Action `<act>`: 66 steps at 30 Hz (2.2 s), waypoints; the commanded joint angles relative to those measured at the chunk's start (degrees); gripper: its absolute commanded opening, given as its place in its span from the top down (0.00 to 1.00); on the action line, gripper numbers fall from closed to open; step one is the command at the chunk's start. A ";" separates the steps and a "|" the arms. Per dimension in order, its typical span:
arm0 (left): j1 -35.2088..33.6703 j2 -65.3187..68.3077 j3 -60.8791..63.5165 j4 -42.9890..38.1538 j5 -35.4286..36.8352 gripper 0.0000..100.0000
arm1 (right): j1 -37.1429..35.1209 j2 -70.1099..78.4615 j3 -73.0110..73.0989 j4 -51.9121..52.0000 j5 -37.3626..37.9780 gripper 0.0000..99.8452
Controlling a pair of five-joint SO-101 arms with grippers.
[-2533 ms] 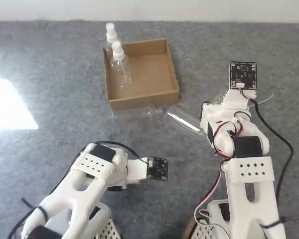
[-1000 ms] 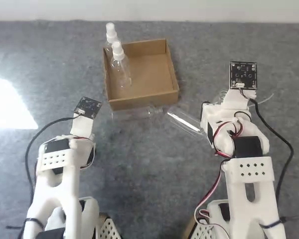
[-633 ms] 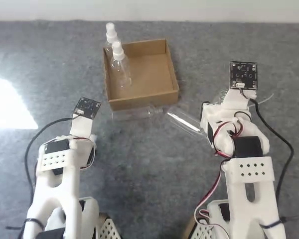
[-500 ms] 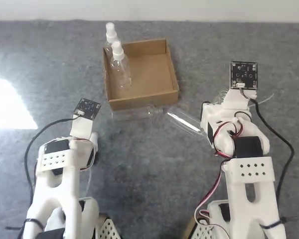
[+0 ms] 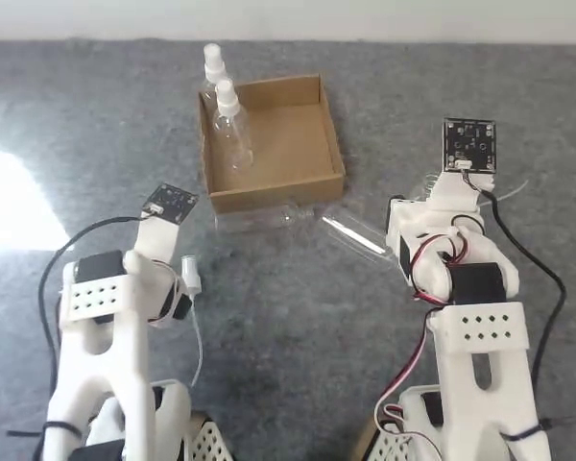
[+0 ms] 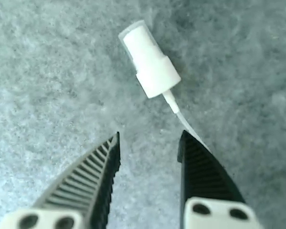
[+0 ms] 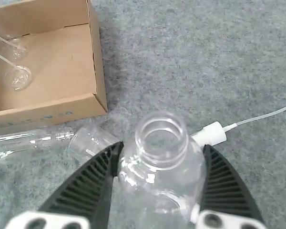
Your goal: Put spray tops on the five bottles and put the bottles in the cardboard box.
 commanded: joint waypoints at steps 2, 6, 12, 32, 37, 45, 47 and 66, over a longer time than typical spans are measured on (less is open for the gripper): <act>-0.18 0.44 -6.81 6.51 -3.87 0.82 | 0.31 -1.80 -0.53 -1.10 -0.44 0.81; -0.18 0.44 -12.00 12.84 -6.33 0.82 | 0.40 -2.24 -0.53 -0.84 -0.44 0.81; -0.09 7.47 -22.46 20.75 -6.51 0.82 | 0.31 -2.24 -0.53 -0.75 -0.35 0.81; 2.11 52.84 -54.73 27.87 1.49 0.82 | 0.75 -2.24 -0.88 -1.01 0.00 0.81; 6.24 52.92 -54.99 27.43 4.84 0.82 | 0.75 -2.24 -0.88 -1.01 0.00 0.81; 6.68 53.45 -54.11 21.10 11.08 0.82 | 0.75 -2.24 -0.88 -1.01 0.00 0.81; 6.86 53.45 -53.41 19.60 11.87 0.82 | 0.75 -2.24 -0.88 -1.01 0.00 0.81; 7.03 53.54 -41.80 8.79 12.22 0.82 | 0.75 -2.24 -0.88 -1.01 0.00 0.81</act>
